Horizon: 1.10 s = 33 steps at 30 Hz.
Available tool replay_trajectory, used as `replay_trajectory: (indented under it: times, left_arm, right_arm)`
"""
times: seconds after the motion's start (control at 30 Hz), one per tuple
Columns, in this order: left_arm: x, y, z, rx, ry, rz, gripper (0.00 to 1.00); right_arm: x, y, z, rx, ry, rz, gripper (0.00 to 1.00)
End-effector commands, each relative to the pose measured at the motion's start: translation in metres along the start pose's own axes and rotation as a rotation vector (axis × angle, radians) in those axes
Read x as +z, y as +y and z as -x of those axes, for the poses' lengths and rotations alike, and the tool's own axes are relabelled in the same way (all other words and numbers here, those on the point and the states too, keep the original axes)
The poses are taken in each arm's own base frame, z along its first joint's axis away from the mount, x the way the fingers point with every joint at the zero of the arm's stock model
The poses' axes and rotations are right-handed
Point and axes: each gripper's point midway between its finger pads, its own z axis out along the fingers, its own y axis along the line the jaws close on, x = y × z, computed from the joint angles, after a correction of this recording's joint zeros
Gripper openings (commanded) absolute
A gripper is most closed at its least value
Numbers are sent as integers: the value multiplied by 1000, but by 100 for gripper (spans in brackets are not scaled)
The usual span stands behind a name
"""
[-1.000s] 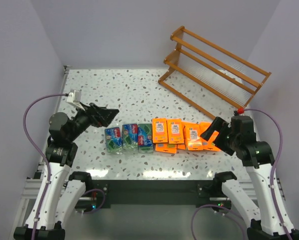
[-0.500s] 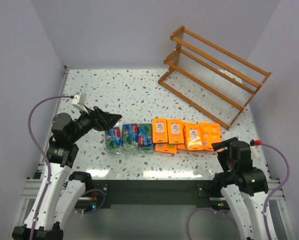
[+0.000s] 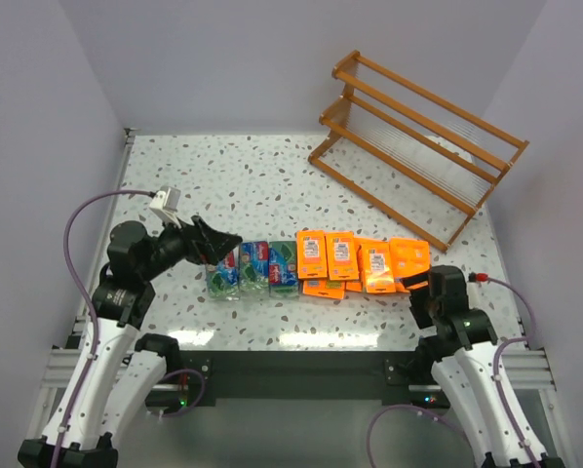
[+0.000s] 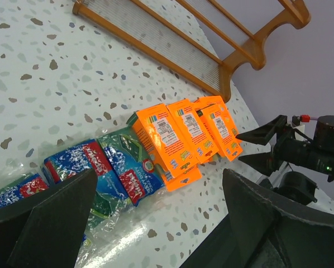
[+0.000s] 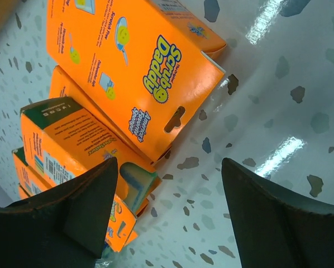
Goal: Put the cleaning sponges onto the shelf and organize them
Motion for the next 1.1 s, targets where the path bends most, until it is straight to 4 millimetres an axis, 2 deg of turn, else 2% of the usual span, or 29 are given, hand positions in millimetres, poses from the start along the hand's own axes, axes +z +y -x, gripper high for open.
replay_trajectory:
  times: [0.0,0.17,0.3,0.37,0.47,0.5,0.57,0.6,0.63,0.7,0.73,0.87,0.93,1.07]
  left_arm:
    - [-5,-12,7,46,-11,-29,100]
    - [-7,-14,7,53,-14,-33,100]
    - [-7,-16,8,57,-15,-37,100]
    - [-6,-15,8,57,-12,-34,100]
    - [-5,-13,7,58,-12,-28,100]
    - [-4,-13,8,58,-13,-29,100]
    - [-4,-12,8,62,-12,-23,100]
    - [-4,-13,9,63,-13,-25,100]
    - [-4,-11,10,60,-12,-19,100]
    - [-3,-12,10,62,-10,-22,100]
    - [-2,-11,9,59,-5,-20,100]
    - [-1,-11,11,60,-8,-19,100]
    - [0,-11,12,63,-12,-21,100]
    - [3,-9,14,56,-12,-12,100]
  right_arm:
    - [10,20,-2,65,10,64,78]
    - [31,11,-3,116,3,30,73]
    - [43,25,1,147,-8,78,66]
    - [46,30,3,148,-16,94,58]
    - [48,33,8,137,-37,98,42]
    - [48,33,7,137,-34,95,28]
    - [45,37,3,133,-3,108,16]
    - [43,36,1,130,12,101,3]
    - [35,45,2,135,19,132,0]
    - [24,48,-1,124,48,149,0]
    - [11,60,4,132,41,196,0]
    - [-21,80,13,140,33,290,0]
    - [-28,88,16,138,27,311,0]
    - [-25,111,20,149,24,369,0]
